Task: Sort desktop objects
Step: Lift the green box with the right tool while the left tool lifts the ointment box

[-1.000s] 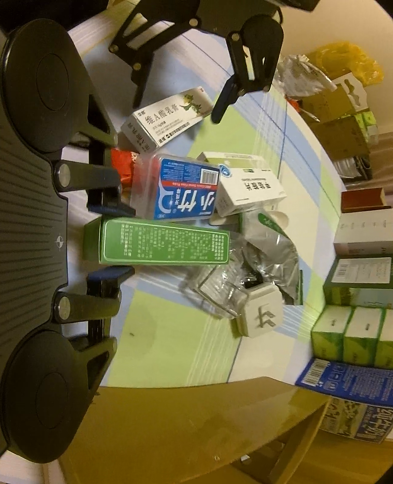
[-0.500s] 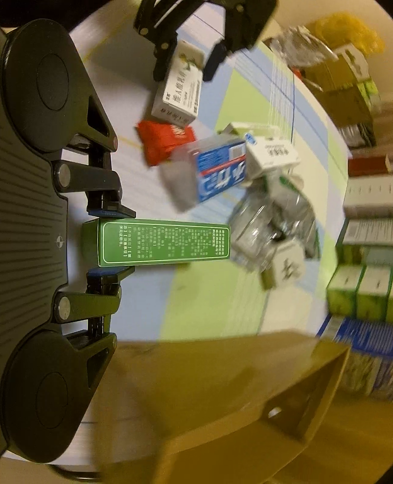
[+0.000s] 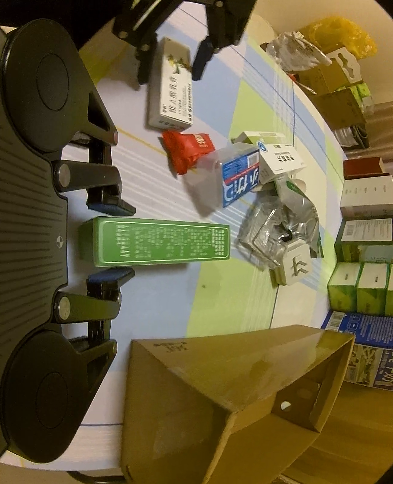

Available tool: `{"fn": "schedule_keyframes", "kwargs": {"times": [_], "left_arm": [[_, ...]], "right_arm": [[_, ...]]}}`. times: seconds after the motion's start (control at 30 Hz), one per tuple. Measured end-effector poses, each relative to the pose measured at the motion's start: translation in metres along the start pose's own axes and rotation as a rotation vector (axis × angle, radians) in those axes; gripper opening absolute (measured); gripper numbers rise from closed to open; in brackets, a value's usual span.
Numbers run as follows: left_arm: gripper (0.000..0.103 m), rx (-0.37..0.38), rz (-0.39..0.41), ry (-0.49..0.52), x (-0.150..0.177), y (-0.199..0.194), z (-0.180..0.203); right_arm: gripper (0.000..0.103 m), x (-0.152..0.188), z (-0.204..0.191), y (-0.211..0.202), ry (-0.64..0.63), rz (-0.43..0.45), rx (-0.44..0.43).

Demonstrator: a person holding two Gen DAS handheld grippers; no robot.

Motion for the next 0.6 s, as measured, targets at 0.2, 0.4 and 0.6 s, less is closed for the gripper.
{"fn": "schedule_keyframes", "kwargs": {"times": [0.2,0.4,0.6], "left_arm": [[0.042,0.050,-0.069,-0.177,0.002,0.005,-0.007],[0.044,0.049,-0.045,-0.300,0.002,0.001,-0.004],[0.044,0.050,-0.020,-0.318,0.001,0.004,-0.004]], "right_arm": [[0.038,-0.007,0.002,0.010,0.022,-0.005,-0.006],[0.038,-0.012,-0.003,0.018,-0.005,-0.019,-0.006],[0.038,-0.021,-0.004,0.032,-0.036,-0.044,0.005]]}}
Point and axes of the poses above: each gripper's, at about its wrist camera, not at the fingertips, and y roughly the way its jaws point, z to its right, x to its underside, the point moved 1 cm from there along y, roughly the way its jaws point, and after that the axes turned 1 degree about -x, right-handed, at the moved point
